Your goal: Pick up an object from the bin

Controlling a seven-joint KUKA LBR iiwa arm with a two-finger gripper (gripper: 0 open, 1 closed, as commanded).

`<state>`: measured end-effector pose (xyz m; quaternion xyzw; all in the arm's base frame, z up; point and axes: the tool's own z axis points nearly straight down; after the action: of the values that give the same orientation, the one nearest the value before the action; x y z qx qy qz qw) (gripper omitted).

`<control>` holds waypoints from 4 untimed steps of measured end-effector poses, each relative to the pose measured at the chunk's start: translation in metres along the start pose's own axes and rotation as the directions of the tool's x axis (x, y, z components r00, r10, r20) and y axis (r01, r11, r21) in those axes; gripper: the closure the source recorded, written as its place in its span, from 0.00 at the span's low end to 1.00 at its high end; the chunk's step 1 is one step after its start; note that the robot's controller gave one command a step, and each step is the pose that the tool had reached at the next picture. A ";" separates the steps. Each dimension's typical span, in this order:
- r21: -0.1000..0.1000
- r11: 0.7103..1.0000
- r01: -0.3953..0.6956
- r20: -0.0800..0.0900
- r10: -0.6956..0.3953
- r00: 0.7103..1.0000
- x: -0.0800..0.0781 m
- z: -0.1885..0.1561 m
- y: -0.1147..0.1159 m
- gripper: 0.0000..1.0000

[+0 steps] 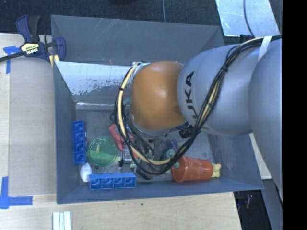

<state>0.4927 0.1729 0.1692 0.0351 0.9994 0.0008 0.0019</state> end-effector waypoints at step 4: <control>0.001 0.952 0.305 0.048 -0.305 0.951 0.001 0.091 0.019 1.00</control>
Offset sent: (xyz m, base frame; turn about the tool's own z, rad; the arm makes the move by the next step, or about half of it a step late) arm -0.0093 0.0176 -0.0092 -0.0951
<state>0.4937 0.1917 0.0781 -0.1197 0.9925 0.0029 0.0259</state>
